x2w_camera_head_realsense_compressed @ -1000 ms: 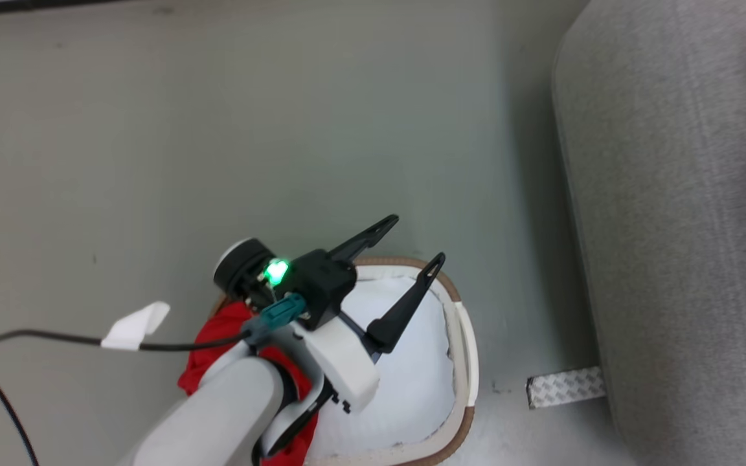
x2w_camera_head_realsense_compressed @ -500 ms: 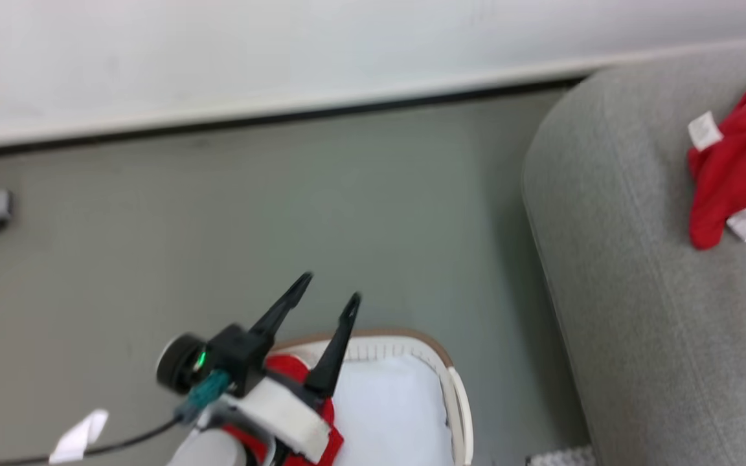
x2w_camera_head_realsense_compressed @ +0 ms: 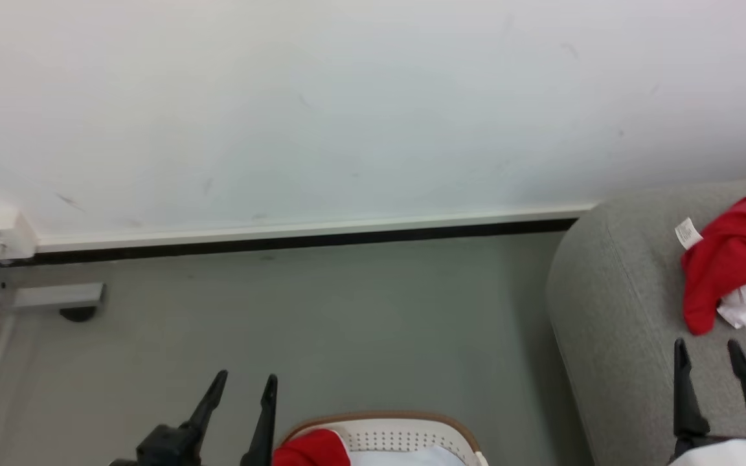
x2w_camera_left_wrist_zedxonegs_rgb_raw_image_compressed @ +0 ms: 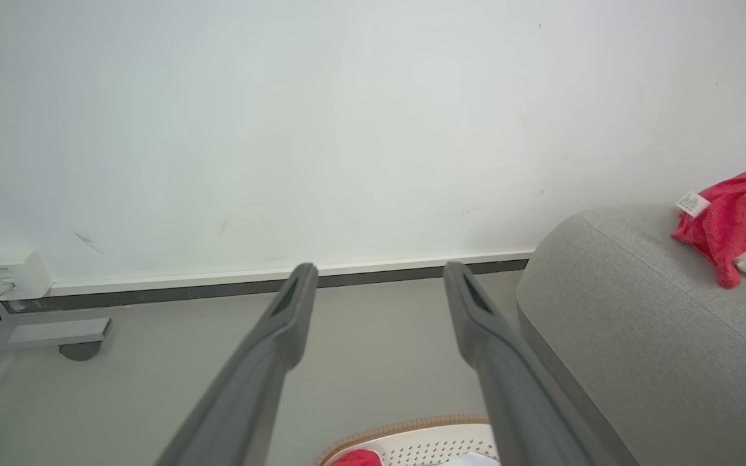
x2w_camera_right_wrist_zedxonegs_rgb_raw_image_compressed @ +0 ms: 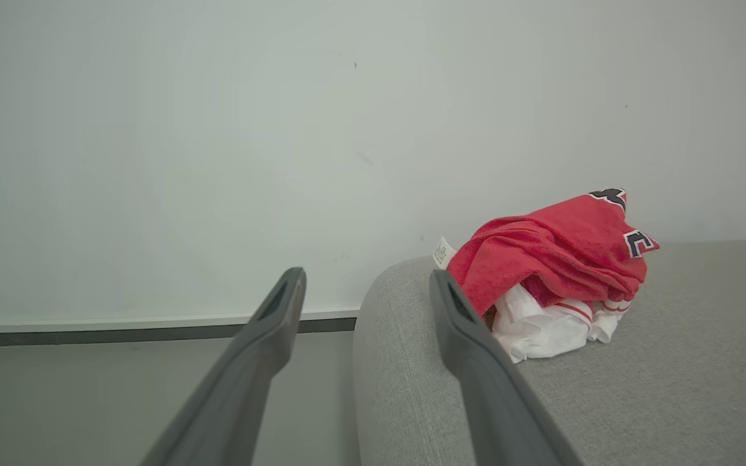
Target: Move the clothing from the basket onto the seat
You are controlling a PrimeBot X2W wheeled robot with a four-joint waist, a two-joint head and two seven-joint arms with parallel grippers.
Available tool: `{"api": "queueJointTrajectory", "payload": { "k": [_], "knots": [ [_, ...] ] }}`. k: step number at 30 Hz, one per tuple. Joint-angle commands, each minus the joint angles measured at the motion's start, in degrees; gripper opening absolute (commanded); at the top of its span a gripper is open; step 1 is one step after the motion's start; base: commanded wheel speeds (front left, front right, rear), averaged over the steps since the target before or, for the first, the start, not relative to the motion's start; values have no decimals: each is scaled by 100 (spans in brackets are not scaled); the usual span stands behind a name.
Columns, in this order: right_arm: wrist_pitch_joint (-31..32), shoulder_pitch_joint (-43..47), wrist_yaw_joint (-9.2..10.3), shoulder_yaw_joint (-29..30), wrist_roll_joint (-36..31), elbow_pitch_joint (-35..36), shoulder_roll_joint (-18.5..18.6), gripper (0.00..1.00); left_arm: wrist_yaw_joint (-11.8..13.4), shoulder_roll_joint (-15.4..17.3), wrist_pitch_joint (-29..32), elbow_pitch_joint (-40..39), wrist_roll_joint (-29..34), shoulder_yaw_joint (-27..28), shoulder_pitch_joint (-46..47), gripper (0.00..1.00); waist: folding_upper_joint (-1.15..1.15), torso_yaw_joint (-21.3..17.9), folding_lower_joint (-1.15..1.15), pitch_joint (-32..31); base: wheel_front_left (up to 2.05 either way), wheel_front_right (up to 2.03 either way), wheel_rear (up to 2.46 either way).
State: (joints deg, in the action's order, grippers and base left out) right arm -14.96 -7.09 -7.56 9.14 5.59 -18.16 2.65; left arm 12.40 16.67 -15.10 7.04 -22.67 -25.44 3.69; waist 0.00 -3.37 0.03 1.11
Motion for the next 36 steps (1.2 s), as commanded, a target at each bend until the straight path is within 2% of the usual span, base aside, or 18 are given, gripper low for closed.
{"api": "queueJointTrajectory", "payload": {
  "k": [1, 8, 21, 31, 36],
  "knots": [
    [-15, 163, 14, -61, 54, 24, 23, 100, -17, -52, -3, -51, 74, 96, -166, 100, 0, 177, -3, -194, 0, 0, 0],
    [-15, 589, 14, -413, 261, -99, 25, 100, -292, -395, -5, -115, 375, 584, -607, 100, 0, 324, -3, -394, 0, 0, 0],
    [-15, 692, 14, -640, 403, -94, 24, 100, -786, -751, -6, 3, 814, 1102, -808, 100, 0, 309, -3, -443, 0, 0, 0],
    [-16, 592, 14, -706, 469, -74, 23, 100, -1098, -882, -6, 169, 1061, 1258, -728, 100, 0, 253, -3, -337, 0, 0, 0],
    [-16, 433, 14, -760, 479, -20, 23, 100, -1313, -803, 42, 490, 1347, 941, -473, 100, 0, 157, -3, -125, 0, 0, 0]
  ]
}}
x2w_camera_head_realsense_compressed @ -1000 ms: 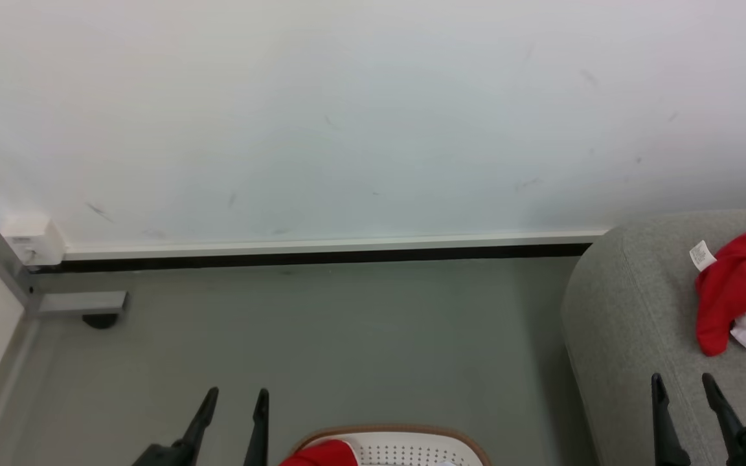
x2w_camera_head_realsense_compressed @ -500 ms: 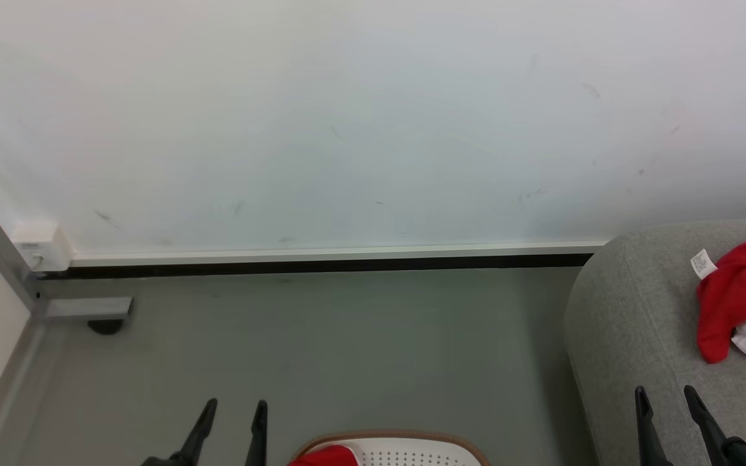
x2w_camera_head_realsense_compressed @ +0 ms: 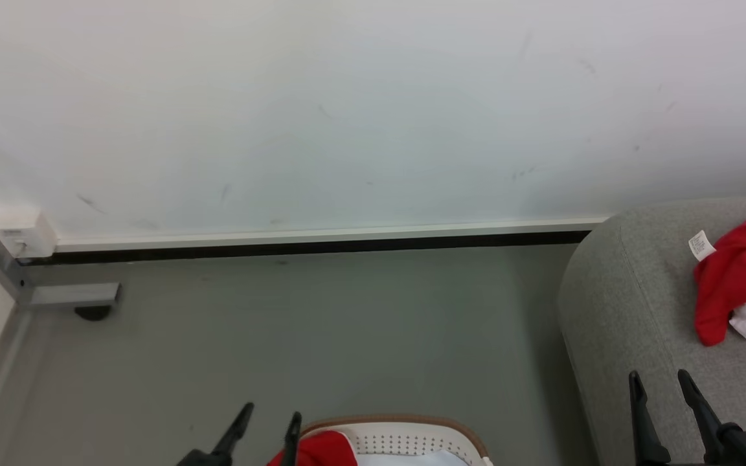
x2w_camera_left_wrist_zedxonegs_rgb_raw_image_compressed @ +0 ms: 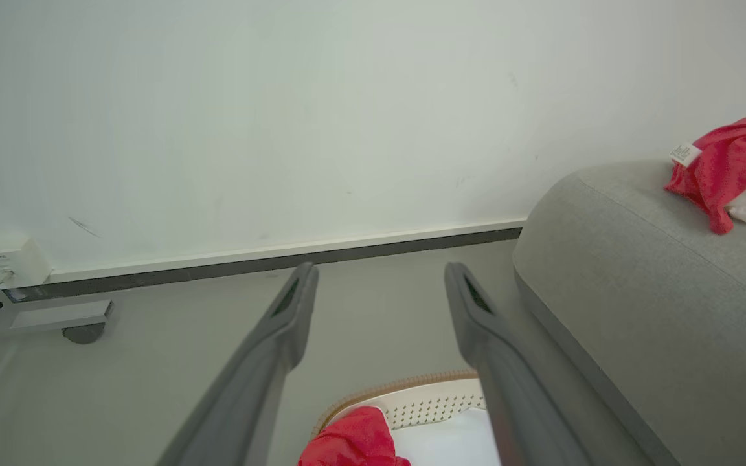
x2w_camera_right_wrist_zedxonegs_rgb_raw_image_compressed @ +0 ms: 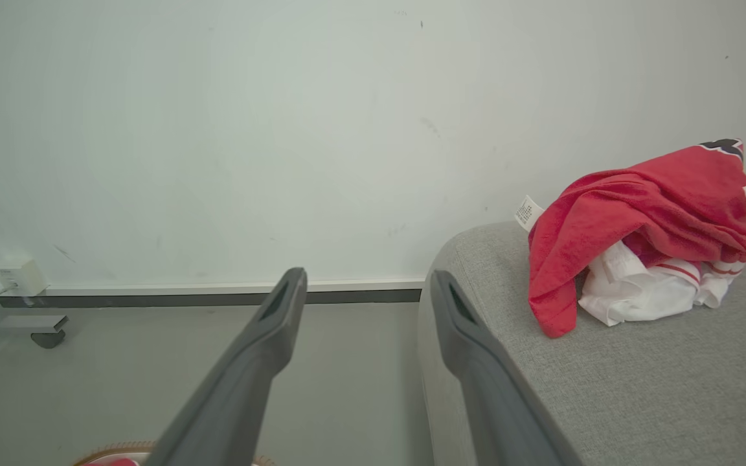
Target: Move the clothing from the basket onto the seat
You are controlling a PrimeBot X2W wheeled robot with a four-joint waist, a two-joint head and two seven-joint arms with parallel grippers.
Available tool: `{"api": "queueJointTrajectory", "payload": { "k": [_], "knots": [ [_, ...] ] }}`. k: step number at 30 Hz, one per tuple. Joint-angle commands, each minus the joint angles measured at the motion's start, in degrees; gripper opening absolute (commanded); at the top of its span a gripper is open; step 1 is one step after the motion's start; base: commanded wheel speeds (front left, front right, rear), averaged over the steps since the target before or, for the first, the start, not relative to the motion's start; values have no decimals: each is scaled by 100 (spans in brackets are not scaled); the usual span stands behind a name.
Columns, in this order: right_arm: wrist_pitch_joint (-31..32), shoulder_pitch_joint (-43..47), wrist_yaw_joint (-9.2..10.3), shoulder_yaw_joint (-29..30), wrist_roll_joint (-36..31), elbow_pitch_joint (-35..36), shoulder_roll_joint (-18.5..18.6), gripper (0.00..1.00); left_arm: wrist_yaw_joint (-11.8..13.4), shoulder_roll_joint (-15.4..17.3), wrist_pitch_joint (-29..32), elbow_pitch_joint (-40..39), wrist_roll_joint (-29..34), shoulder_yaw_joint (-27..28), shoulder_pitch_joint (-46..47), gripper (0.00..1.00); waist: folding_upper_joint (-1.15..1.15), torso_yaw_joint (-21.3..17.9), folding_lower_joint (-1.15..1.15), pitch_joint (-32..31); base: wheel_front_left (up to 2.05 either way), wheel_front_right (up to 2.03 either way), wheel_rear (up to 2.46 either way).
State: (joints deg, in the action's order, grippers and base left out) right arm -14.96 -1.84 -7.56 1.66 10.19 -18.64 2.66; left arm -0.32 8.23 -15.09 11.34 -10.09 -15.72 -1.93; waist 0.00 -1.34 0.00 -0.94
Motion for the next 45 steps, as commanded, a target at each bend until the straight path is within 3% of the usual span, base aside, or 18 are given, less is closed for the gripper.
{"api": "queueJointTrajectory", "payload": {
  "k": [1, 10, 18, 35, 45],
  "knots": [
    [-16, -108, 14, -24, 18, 42, 21, 100, -88, 48, 126, 175, 159, -136, 164, 100, 0, -72, 0, 136, 0, 0, 0],
    [-16, -709, 14, -157, 190, 334, 21, 100, -421, -59, 1277, 1048, 696, -970, 1302, 100, 0, -477, 0, 1312, 0, 0, 0],
    [-16, -1265, 15, -237, 574, 586, 17, 100, -572, -96, 2210, 2129, 1005, -1501, 2199, 100, 0, -906, 0, 2477, 0, 0, 0],
    [-16, -2013, 15, -409, 1367, 1178, 13, 100, -197, 111, 2979, 3608, 1275, -1458, 3638, 100, 0, -1522, 0, 4478, 0, 0, 0],
    [-15, -2031, 15, -604, 1756, 1475, 13, 100, 151, 368, 3048, 4159, 1387, -1414, 4221, 100, 0, -1680, 0, 5147, 0, 0, 0]
  ]
}}
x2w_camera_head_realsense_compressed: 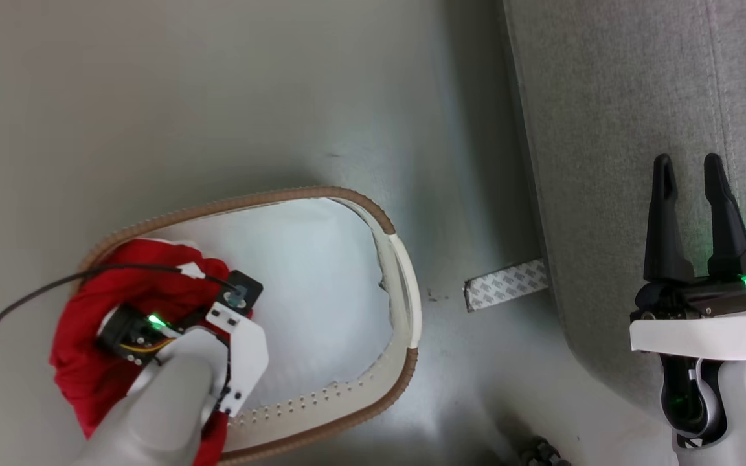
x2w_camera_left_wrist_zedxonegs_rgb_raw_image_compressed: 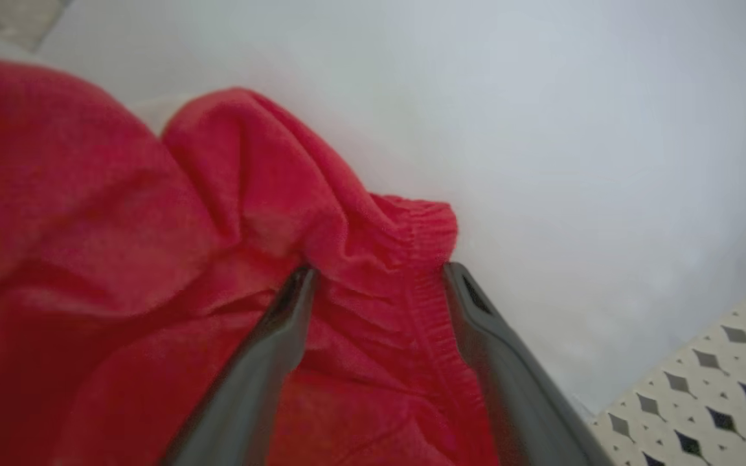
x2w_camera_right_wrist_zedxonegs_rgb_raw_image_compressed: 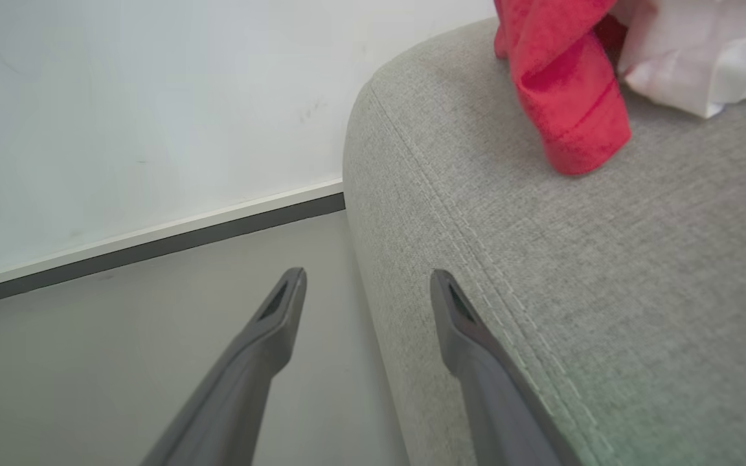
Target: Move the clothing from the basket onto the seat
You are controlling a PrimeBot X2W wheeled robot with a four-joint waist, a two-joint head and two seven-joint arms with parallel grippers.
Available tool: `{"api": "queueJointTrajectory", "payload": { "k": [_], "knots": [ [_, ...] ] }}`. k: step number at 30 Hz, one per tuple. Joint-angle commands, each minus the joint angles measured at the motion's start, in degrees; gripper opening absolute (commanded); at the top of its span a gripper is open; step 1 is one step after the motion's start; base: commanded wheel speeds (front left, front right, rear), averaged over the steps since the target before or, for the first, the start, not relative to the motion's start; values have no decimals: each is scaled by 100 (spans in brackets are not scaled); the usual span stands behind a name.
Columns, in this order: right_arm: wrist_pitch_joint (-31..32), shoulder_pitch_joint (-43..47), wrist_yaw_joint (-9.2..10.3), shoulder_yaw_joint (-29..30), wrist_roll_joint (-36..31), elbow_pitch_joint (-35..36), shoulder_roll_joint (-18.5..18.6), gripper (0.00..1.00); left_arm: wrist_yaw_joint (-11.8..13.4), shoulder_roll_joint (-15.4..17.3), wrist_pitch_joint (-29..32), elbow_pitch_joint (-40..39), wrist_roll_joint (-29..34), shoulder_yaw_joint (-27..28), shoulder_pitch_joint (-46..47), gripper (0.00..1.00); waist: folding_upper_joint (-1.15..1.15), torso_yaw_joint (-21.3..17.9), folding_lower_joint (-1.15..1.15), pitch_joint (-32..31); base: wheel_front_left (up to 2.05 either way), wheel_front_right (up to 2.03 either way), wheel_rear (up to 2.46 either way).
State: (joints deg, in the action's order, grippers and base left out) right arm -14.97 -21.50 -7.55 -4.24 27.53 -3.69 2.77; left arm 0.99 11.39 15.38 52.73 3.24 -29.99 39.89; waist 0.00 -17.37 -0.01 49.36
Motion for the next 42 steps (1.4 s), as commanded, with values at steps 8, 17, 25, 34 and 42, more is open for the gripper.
{"api": "queueJointTrajectory", "payload": {
  "k": [8, 17, 25, 34, 42],
  "knots": [
    [2, -53, 12, -71, 252, 199, -2, 100, 92, 173, -125, 273, -8, 4, 296, 100, 0, -183, 1, 310, 0, 0, 0],
    [3, 20, 12, 94, 150, 174, 16, 100, 76, -44, -564, 469, -146, -52, 502, 0, 0, -118, 1, 289, 0, 0, 0],
    [-1, 151, 13, 303, -123, -55, 17, 100, -70, -457, -967, 706, -355, -119, 277, 0, 0, 252, 1, -541, 0, 0, 0],
    [-1, 710, 14, 529, -355, -461, 17, 100, -286, -756, -1471, 575, -841, -108, -461, 0, 0, 815, 1, -2081, 0, 0, 0],
    [-1, 1442, 14, 848, -883, -756, 17, 100, -259, -834, -1702, -181, -1460, 11, -1210, 0, 0, 1332, 1, -3448, 0, 0, 0]
  ]
}}
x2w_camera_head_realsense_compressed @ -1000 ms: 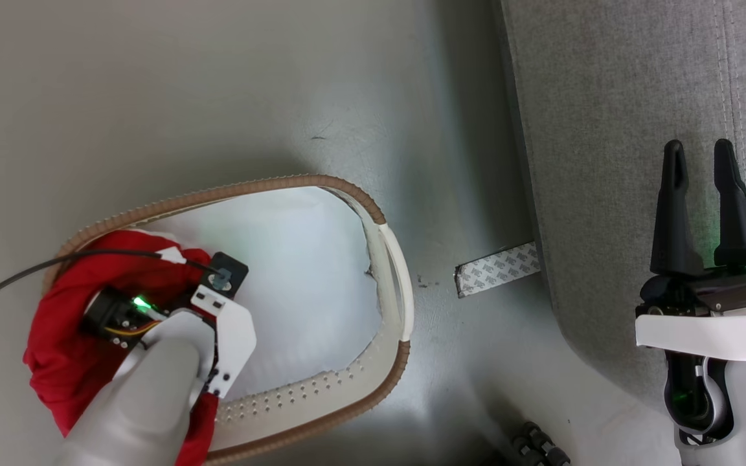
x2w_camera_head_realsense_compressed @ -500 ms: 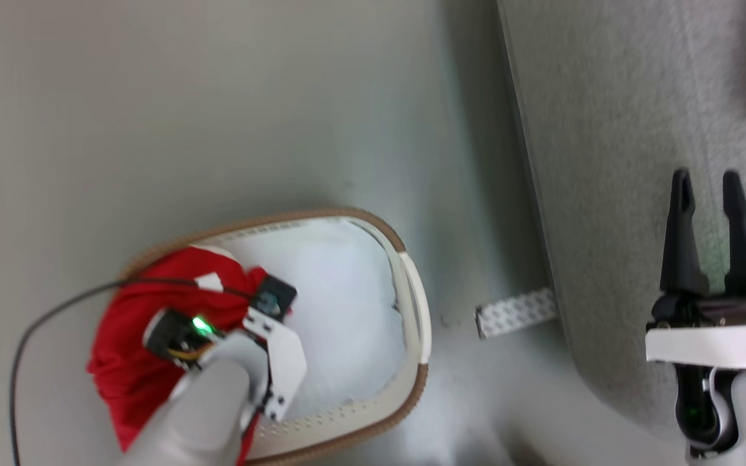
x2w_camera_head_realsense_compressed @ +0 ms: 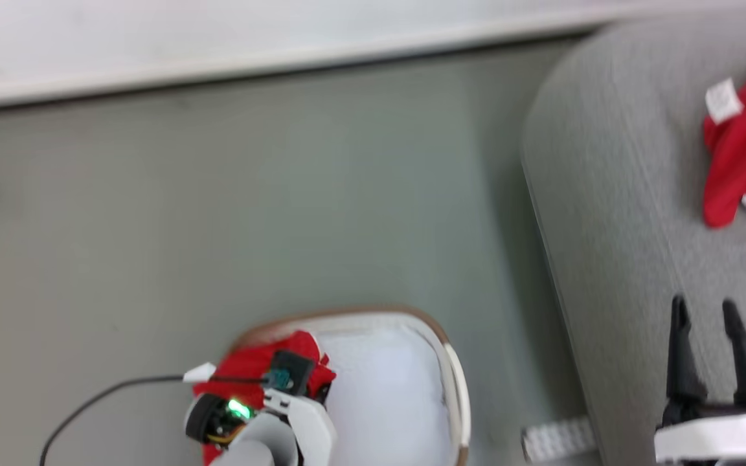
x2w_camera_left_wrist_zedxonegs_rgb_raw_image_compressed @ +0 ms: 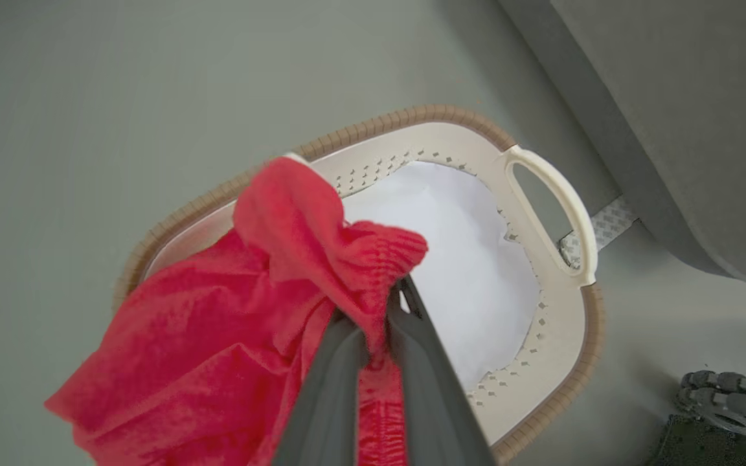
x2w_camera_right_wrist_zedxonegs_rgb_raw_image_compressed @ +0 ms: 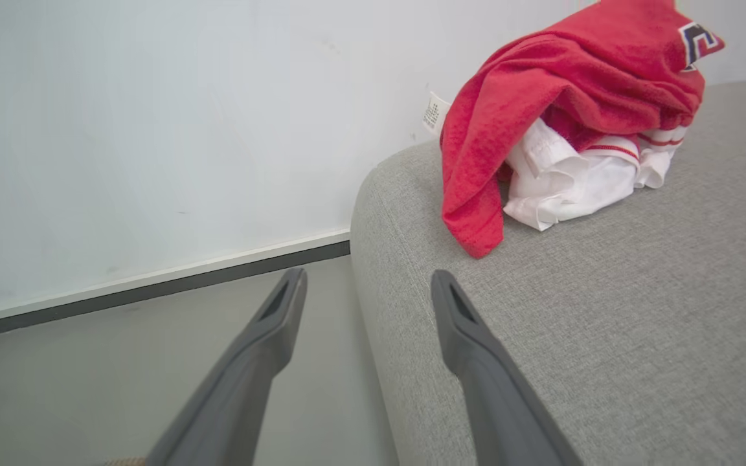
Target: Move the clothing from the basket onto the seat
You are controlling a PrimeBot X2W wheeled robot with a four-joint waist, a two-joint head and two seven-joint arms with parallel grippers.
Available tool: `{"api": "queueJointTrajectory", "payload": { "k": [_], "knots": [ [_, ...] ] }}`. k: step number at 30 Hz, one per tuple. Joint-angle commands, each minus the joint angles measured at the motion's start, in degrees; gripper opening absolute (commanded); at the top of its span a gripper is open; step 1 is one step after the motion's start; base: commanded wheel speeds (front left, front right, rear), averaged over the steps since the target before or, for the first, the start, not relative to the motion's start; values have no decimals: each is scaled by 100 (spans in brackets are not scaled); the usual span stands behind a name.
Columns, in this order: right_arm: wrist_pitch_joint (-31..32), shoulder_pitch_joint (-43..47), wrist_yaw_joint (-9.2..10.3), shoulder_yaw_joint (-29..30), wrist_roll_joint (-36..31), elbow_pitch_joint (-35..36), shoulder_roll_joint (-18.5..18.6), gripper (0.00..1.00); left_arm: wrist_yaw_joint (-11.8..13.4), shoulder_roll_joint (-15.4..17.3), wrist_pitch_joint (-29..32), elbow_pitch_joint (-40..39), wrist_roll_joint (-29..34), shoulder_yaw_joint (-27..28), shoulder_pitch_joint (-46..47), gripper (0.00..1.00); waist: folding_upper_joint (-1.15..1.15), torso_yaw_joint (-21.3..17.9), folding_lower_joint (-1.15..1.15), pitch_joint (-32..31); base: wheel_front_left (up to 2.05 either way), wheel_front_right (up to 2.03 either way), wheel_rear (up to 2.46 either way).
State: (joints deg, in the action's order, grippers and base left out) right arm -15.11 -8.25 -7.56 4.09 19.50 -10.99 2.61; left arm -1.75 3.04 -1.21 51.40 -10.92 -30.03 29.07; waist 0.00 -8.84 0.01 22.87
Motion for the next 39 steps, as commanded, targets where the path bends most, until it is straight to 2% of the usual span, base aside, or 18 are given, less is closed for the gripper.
{"api": "queueJointTrajectory", "payload": {
  "k": [1, 9, 14, 19, 29, 39],
  "knots": [
    [12, 203, 15, 22, -189, -62, 33, 100, 46, -3, -59, -189, -130, 34, -220, 0, 0, 526, -1, -944, 0, 0, 0],
    [12, 751, 15, 61, -481, -352, 32, 100, 450, -6, 33, -1475, -656, 172, -857, 0, 0, 793, -1, -1834, 0, 0, 0],
    [12, 995, 15, -68, -513, -483, 33, 100, 712, 54, 170, -2234, -737, 263, -1191, 0, 0, 818, -1, -2278, 0, 0, 0],
    [12, 1101, 15, -89, -568, -469, 31, 100, 887, 143, 280, -2857, -754, 332, -1296, 0, 0, 821, -1, -2434, 0, 0, 0],
    [12, 1254, 15, -129, -720, -475, 33, 100, 1122, 362, 645, -4122, -739, 493, -1136, 0, 0, 773, -1, -2742, 0, 0, 0],
    [12, 1417, 15, -208, -838, -450, 33, 100, 1226, 522, 933, -4654, -667, 566, -818, 0, 0, 690, -1, -2934, 0, 0, 0]
  ]
}}
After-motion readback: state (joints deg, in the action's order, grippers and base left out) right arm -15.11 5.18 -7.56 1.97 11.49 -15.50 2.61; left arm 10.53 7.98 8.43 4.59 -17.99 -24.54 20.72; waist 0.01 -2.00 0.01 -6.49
